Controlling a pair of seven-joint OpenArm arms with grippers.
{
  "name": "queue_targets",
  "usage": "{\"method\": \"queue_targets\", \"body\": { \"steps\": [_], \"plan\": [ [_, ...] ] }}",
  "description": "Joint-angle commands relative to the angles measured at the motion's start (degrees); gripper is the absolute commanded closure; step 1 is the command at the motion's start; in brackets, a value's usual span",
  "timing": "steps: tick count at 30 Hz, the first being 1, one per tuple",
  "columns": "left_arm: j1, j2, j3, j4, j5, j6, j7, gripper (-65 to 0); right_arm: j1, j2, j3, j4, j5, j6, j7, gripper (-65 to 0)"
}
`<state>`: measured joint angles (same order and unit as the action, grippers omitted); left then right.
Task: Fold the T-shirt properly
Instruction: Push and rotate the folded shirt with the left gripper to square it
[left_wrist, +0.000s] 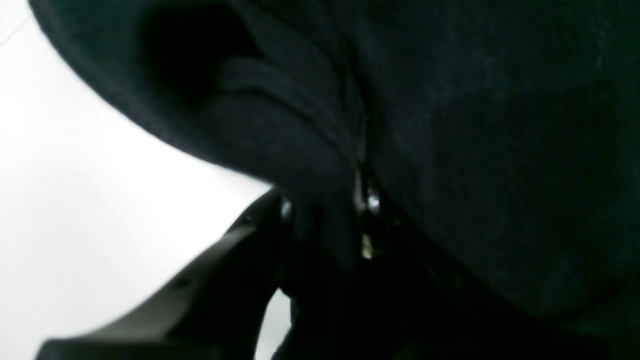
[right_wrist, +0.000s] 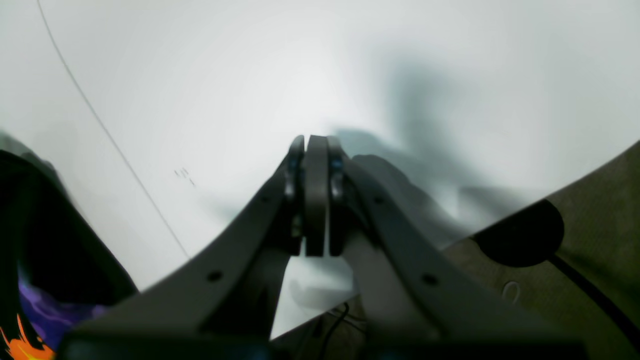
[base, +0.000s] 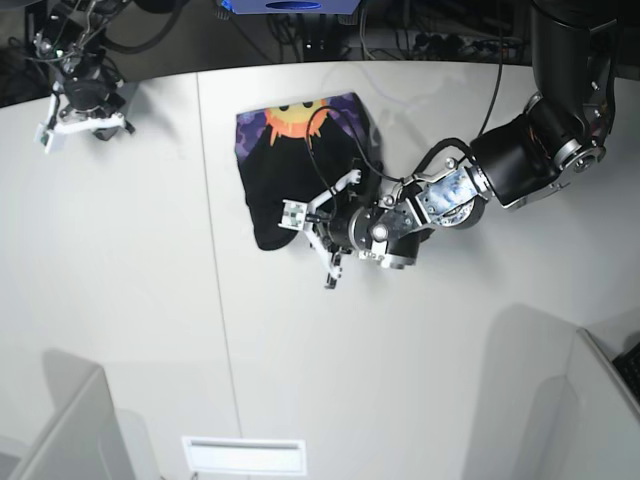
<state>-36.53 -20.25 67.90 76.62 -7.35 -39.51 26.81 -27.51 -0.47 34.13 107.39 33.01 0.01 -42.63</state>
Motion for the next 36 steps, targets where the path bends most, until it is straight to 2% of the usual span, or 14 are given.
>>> {"method": "queue_targets", "body": {
  "steps": [1,6,10,26,27,29,32,34,36],
  "plan": [
    [-1.0,0.2,-0.2,0.5,0.7,-0.5,-2.3,0.0,0.0,0.4,0.2,0.9,0.3,0.2,1.1,0.0],
    [-1.6,0.3,3.4,-2.2,7.9,-0.5,-7.3,0.0,0.6,0.4,0.2,0.8,0.3,0.2,1.1,0.0],
    [-1.6,1.7,3.3,-4.8,7.8,-0.5,-8.0,0.0,0.6,-1.1,0.2,0.8,0.3,0.2,1.1,0.0],
    [-2.9,1.8,3.3,-2.4,7.8,-0.5,-7.4,0.0,2.5,-1.3,-0.1,0.8,0.3,0.2,1.0,0.0],
    [-3.0,1.8,3.2,-2.1,7.8,-0.5,-7.4,-2.8,2.6,-1.4,-0.1,0.8,0.3,0.2,1.0,0.0],
    [-3.5,1.9,3.2,-2.2,8.2,-0.5,-7.4,-18.3,2.7,-1.4,-0.2,0.8,0.3,0.2,1.0,0.0],
    [-4.0,2.0,3.1,-2.2,7.8,-0.5,-7.4,-35.5,2.9,-1.4,-0.2,0.8,0.3,0.2,1.0,0.0],
    [-4.9,2.1,3.1,-2.2,7.8,-0.5,-7.4,-43.3,3.2,-1.4,-0.1,0.7,0.3,0.2,1.0,0.0],
    [-5.4,2.6,2.6,-2.2,7.8,-0.5,-7.4,-47.1,3.5,-1.4,-0.2,-0.1,0.3,0.2,0.9,0.0]
  ]
}}
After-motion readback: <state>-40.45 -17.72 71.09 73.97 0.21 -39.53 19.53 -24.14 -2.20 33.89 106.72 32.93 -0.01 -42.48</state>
